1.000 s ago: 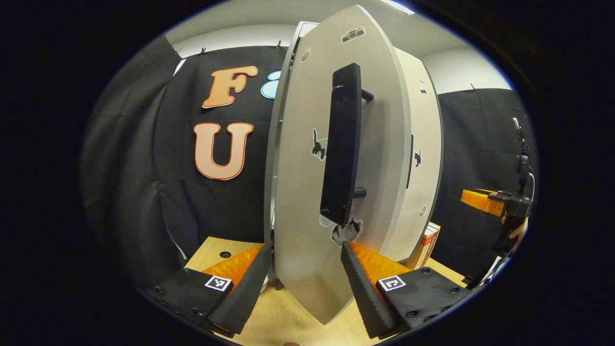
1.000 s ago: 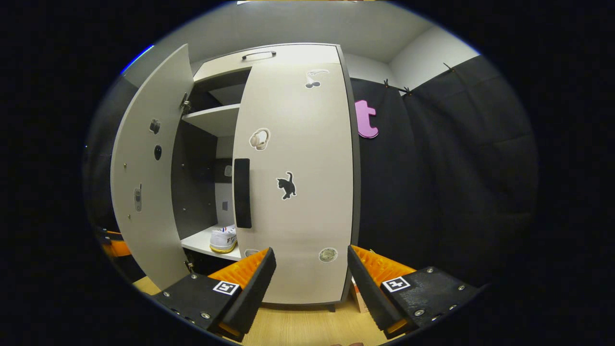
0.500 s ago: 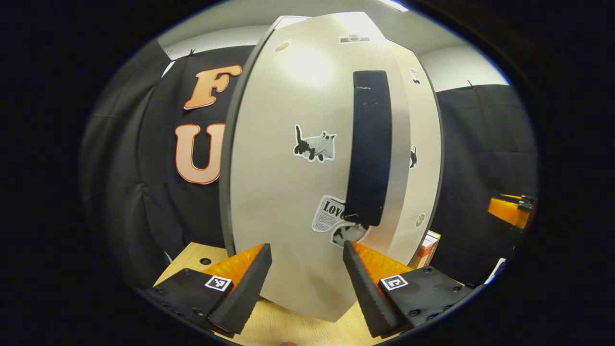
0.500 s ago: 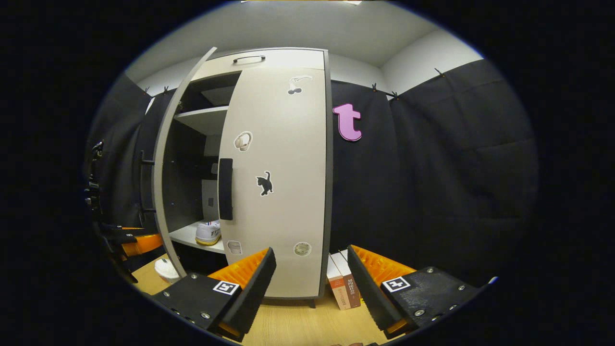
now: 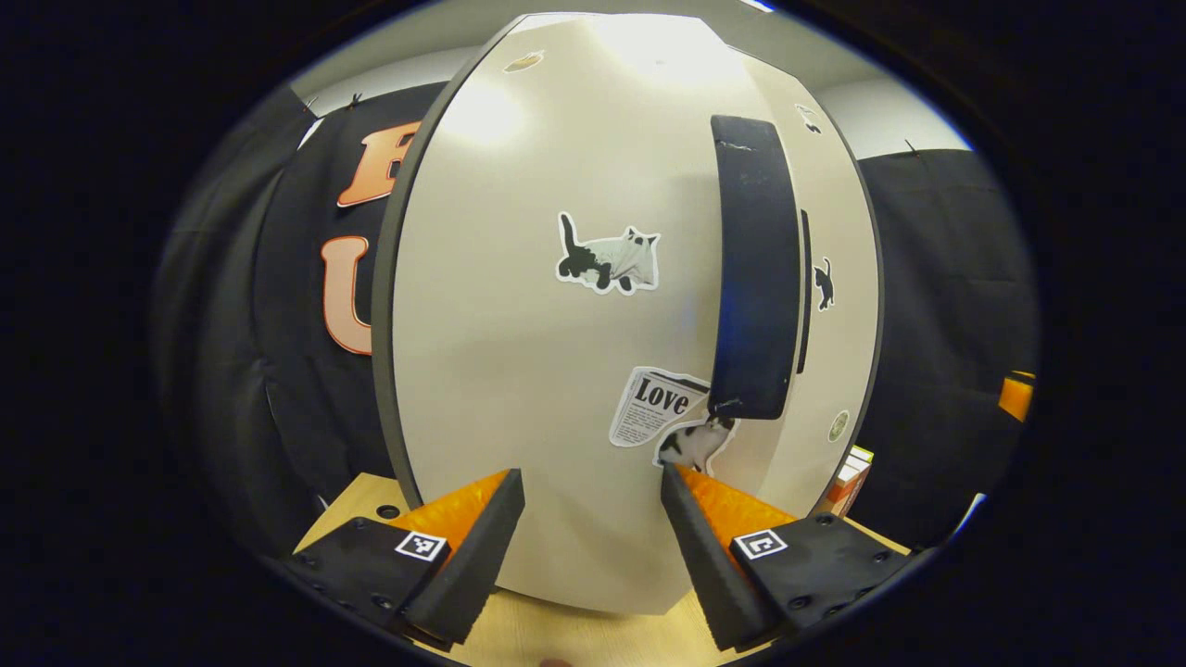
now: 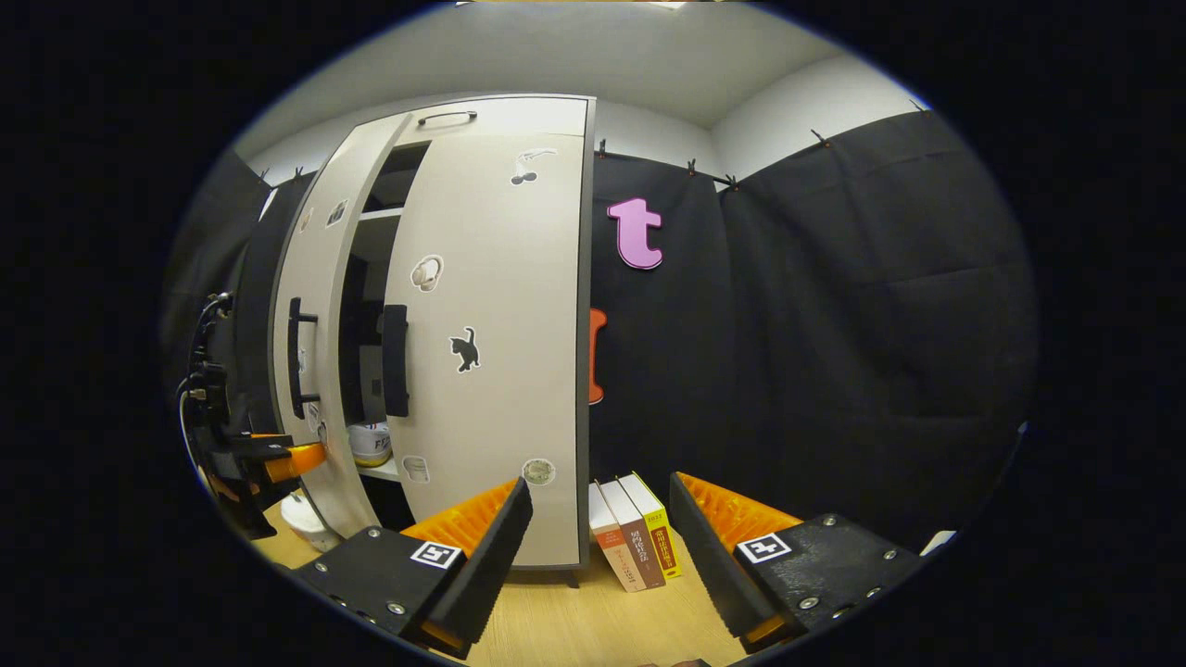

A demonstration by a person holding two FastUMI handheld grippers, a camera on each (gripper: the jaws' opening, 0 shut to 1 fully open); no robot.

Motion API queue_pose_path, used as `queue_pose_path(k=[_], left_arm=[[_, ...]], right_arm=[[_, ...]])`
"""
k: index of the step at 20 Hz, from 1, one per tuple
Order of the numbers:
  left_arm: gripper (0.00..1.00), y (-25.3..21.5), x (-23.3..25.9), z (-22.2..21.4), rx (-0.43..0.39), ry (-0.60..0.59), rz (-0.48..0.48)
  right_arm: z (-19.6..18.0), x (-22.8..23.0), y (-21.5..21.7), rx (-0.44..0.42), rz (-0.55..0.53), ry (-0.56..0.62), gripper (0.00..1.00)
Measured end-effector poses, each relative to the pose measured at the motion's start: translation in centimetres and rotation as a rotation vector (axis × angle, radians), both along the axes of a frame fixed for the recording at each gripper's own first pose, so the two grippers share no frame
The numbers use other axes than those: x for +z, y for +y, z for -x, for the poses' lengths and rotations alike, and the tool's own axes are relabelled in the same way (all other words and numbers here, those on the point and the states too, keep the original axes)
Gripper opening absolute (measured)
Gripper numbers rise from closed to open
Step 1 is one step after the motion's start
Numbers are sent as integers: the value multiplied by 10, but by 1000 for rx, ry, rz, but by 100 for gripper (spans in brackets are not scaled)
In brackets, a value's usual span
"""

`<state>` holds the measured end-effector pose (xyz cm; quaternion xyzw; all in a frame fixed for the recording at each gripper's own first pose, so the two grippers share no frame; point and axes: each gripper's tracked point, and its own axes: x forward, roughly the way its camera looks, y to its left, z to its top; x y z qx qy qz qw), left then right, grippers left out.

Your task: Grab one shoe with the right hand and put it into the shoe cabinet, grab the other shoe with the left hand and put it into the shoe cabinet; then close the right door with the right hand and the left door with the left hand.

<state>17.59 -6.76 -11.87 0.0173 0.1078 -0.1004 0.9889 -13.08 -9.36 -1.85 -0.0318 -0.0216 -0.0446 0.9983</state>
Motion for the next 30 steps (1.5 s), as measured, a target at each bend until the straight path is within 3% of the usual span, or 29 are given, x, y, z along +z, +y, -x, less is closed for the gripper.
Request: queue_pose_path(k=[13, 17, 28, 29, 30], left_arm=[[97, -1, 3, -2, 48, 13, -3], [97, 13, 22, 26, 64, 31, -5], [96, 102, 189, 129, 149, -83, 25], [94, 109, 199, 140, 156, -93, 37], [94, 118, 209, 151, 163, -101, 51]], right_arm=[[-23, 15, 7, 10, 6, 18, 92], [-32, 41, 21, 45, 22, 6, 92], [-21, 113, 60, 171, 49, -33, 93], [-18, 116, 59, 171, 47, -40, 97], [-15, 120, 57, 168, 48, -47, 93]])
